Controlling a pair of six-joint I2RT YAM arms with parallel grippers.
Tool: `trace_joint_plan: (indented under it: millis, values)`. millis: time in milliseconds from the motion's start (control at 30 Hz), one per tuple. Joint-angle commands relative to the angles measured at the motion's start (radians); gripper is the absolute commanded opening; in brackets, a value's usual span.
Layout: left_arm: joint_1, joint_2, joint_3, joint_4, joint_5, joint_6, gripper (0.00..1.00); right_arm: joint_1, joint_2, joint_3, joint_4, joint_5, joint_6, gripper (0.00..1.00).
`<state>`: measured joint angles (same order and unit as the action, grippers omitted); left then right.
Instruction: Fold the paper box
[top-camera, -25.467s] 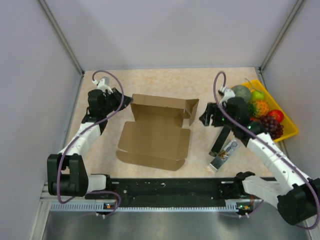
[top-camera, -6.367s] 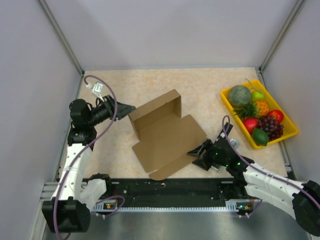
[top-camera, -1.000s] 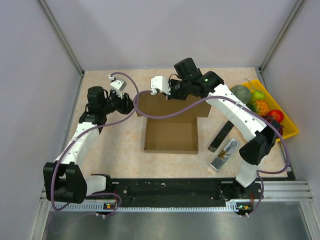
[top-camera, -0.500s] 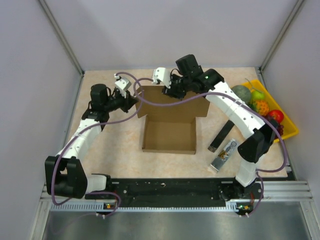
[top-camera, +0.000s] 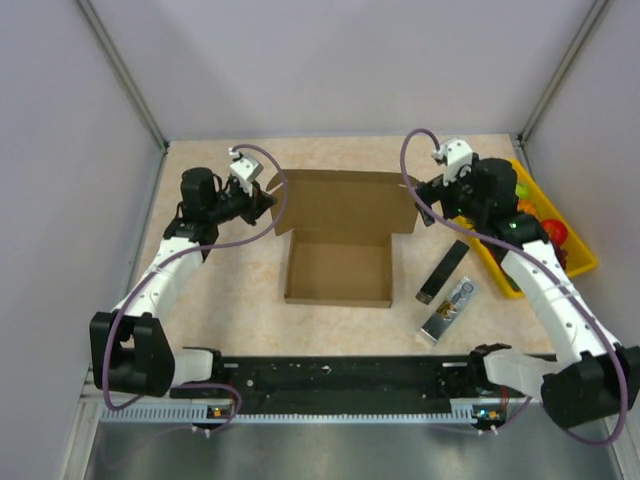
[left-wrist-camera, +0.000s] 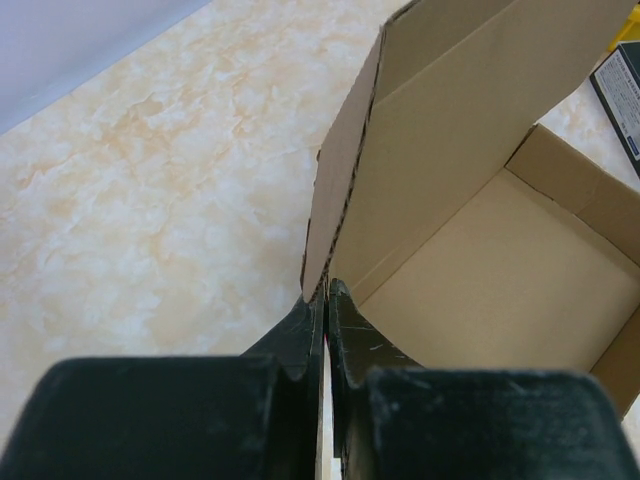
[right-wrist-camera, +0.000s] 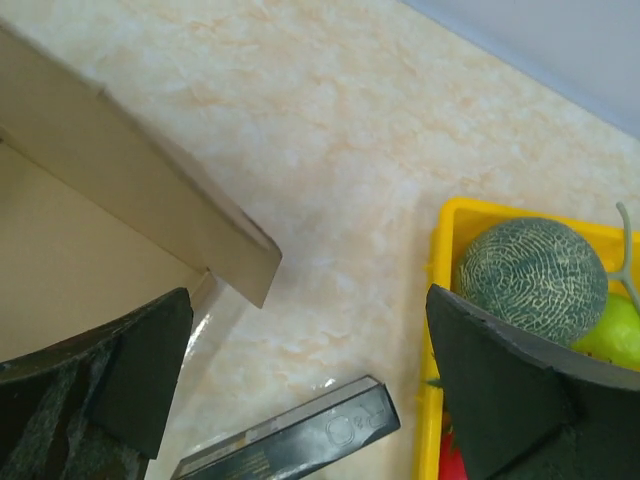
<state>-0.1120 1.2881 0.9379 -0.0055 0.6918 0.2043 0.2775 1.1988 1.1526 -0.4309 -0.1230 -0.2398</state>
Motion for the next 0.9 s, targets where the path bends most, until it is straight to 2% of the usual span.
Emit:
trace_joint_plan:
  millis: [0,100,167,367,500,633,733,867]
  values:
    - [-0.005,0.008,0.007,0.038,0.014,0.012,0.00,-0.092,-0.097,-0.167,0.291,-0.287,-0.064,0.99]
    - [-0.005,0.005,0.004,0.039,0.015,0.012,0.00,-0.167,-0.047,-0.146,0.293,-0.494,-0.058,0.94]
    - [-0.005,0.002,0.001,0.039,0.009,0.007,0.00,-0.172,0.005,-0.143,0.305,-0.564,-0.075,0.86]
    - [-0.011,0.004,0.001,0.039,0.000,0.006,0.00,-0.196,0.068,-0.162,0.394,-0.618,-0.069,0.77]
    - [-0.012,0.002,-0.001,0.048,0.000,-0.011,0.00,-0.201,0.110,-0.126,0.356,-0.687,-0.050,0.67]
    - [-0.017,0.000,-0.004,0.056,-0.012,-0.034,0.00,-0.192,0.102,-0.162,0.383,-0.667,-0.013,0.57]
    - [-0.037,-0.009,-0.007,0.055,-0.055,-0.043,0.00,-0.170,0.064,-0.180,0.388,-0.575,0.008,0.47]
    - [-0.058,-0.039,-0.024,0.056,-0.124,-0.065,0.00,-0.141,-0.001,-0.229,0.423,-0.486,0.069,0.40]
